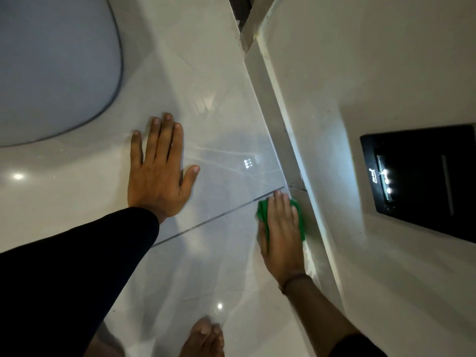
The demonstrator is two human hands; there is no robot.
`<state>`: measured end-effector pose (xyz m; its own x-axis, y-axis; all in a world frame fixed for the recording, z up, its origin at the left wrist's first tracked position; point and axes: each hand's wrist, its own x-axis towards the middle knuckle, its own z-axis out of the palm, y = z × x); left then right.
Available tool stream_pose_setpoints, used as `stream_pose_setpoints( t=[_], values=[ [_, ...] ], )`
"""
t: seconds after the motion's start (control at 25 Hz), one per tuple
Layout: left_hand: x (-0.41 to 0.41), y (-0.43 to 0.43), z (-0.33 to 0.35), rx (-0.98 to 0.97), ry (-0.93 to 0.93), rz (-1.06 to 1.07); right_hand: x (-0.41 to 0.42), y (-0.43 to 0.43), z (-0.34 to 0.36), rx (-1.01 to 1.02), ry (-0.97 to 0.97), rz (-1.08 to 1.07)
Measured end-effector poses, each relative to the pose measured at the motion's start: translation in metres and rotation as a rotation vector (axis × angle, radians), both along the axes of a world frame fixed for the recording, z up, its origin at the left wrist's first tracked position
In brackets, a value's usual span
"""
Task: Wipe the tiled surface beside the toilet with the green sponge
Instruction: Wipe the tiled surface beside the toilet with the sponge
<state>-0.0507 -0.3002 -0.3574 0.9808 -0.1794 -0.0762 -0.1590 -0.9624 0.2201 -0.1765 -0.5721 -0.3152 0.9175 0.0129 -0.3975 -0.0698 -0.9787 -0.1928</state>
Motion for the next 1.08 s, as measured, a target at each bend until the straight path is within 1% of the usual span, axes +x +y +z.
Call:
stream_pose_setpoints(
  t=[0.12,0.24,0.36,0.48,0.6,0.68,0.72,0.8,0.92,1.08],
  values=[
    [0.000,0.000,0.001,0.005,0.001,0.006,0.088,0.037,-0.003,0.063,-0.098,-0.035],
    [0.000,0.000,0.002,0.011,0.003,-0.004,0.165,0.070,-0.010,0.126,-0.136,-0.090],
    [0.000,0.000,0.003,0.005,0.022,0.012,0.205,0.089,-0.014,0.104,-0.175,-0.094],
    [0.001,0.001,0.004,0.014,0.014,0.000,0.194,0.077,-0.011,0.165,-0.183,-0.078],
    [0.001,0.002,0.003,0.005,0.012,0.001,0.123,0.046,-0.002,0.200,-0.144,-0.104],
    [0.000,0.002,0.002,0.012,0.015,0.004,0.065,0.026,0.009,0.216,-0.056,-0.157],
    [0.000,0.002,0.002,0.018,0.016,0.003,0.044,0.019,0.013,0.218,-0.018,-0.173],
    [0.000,0.000,0.001,0.022,0.014,-0.002,0.029,0.012,0.016,0.221,0.012,-0.183],
    [0.000,0.000,0.001,0.031,0.009,0.001,0.054,0.023,0.017,0.241,-0.002,-0.212],
    [0.000,0.001,0.001,0.039,-0.004,-0.009,0.144,0.053,0.000,0.279,-0.128,-0.171]
  ],
)
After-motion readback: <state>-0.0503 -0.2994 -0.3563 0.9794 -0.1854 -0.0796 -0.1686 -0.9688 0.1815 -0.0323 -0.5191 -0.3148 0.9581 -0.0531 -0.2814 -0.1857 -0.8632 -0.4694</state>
